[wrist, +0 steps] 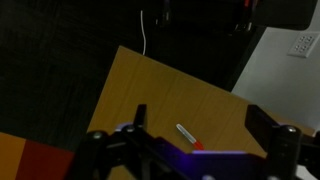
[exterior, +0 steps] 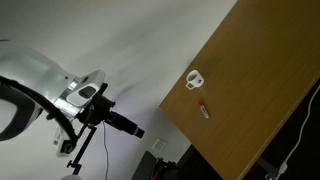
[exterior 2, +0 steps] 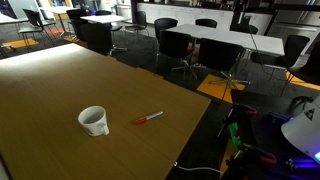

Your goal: Pick up the pen from the table and put it in the white mug cup.

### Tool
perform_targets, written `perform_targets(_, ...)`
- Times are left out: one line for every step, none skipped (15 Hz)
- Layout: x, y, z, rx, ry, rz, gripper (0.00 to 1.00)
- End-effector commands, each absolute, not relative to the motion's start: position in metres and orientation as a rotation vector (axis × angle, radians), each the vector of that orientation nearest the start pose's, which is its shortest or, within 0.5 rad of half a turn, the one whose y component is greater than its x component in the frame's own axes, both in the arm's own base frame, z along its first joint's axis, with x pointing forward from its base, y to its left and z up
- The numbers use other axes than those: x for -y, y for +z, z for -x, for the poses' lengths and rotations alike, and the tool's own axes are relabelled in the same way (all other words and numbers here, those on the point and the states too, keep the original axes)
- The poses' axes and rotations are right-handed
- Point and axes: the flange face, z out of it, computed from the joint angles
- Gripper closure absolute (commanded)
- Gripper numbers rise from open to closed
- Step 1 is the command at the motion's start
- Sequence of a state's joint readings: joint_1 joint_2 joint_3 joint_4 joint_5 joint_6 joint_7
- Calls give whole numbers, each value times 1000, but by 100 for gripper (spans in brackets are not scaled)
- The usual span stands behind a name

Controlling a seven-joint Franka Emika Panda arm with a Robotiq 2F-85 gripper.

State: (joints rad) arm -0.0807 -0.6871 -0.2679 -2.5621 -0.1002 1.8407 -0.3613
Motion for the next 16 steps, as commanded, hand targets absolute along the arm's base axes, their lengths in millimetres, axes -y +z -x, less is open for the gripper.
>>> perform_targets(111,466,-336,246,-129,3048,0)
perform_targets(104,462,-344,271,-172,3055,0)
perform_targets(95,457,-351,318,-227,3068,0)
perform_targets(86,450,-358,366,-266,3076,0)
perform_targets(77,443,-365,420,-299,3078,0)
perform_targets(66,436,-372,493,-327,3076,0)
perform_targets(59,430,-379,567,-353,3070,0)
perform_targets(50,423,-386,652,-372,3065,0)
perform_targets(44,417,-392,737,-388,3059,0)
perform_targets(38,410,-399,831,-399,3040,0)
perform_targets(33,403,-406,909,-412,3023,0)
perform_targets(29,396,-413,993,-429,3004,0)
perform_targets(26,389,-420,1053,-472,3002,0)
perform_targets(23,379,-427,1125,-492,2986,0)
perform_targets(22,371,-433,1178,-512,2973,0)
perform_targets(20,360,-439,1221,-514,2962,0)
